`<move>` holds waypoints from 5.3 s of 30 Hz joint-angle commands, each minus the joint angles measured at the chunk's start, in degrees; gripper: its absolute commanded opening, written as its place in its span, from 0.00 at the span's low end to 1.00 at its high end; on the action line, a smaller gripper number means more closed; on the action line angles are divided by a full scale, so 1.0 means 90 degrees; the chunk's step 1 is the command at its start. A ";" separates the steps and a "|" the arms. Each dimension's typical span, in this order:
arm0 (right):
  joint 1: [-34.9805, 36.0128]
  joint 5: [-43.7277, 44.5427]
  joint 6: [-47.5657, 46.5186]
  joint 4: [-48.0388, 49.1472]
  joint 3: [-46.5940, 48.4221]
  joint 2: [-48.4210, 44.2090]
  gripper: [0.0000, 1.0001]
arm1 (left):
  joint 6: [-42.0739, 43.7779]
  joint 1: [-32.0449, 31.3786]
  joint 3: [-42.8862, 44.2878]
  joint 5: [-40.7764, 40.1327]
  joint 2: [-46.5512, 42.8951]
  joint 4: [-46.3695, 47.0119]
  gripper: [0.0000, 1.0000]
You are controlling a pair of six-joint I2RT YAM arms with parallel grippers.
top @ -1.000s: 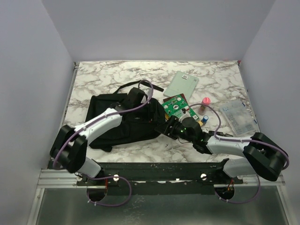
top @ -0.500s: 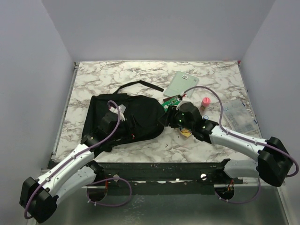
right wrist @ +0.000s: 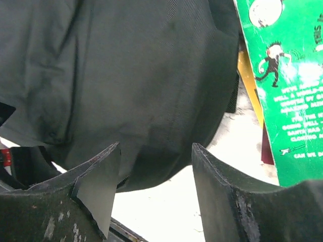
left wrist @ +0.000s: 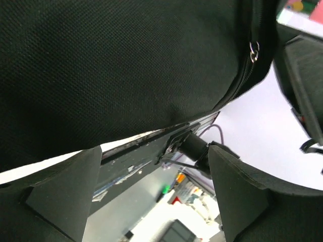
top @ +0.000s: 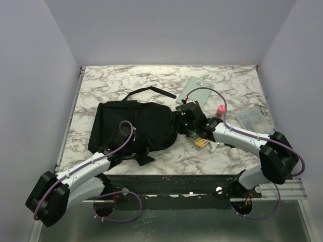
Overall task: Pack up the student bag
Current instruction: Unzip the student bag at the center of the board.
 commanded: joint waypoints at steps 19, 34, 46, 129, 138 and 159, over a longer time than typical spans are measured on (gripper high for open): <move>-0.0010 -0.2478 0.3843 0.8822 -0.3744 0.0296 0.01 | -0.1751 -0.0077 -0.1530 -0.1757 -0.1690 0.1220 0.82; -0.0019 -0.3167 0.3406 0.7286 -0.3631 0.1293 0.19 | -0.0021 -0.0032 -0.2045 -0.2125 -0.2454 0.2327 0.00; 0.0300 0.0147 0.1260 -0.1078 -0.0429 0.0420 0.55 | 0.0518 -0.0035 -0.2215 -0.2047 -0.2604 0.2466 0.00; 0.0827 -0.2503 -0.1016 0.1969 -0.0674 0.0262 0.23 | 0.2648 -0.0008 -0.2515 -0.2711 -0.2158 0.3560 0.00; 0.0899 -0.1859 -0.1204 0.3784 -0.2302 -0.0032 0.01 | 0.1629 -0.0003 -0.2531 -0.2662 -0.1816 0.3540 0.00; 0.0899 -0.1991 -0.1193 0.1445 -0.0679 -0.0086 0.17 | 0.1309 -0.0003 -0.2470 -0.2301 -0.1087 0.3569 0.00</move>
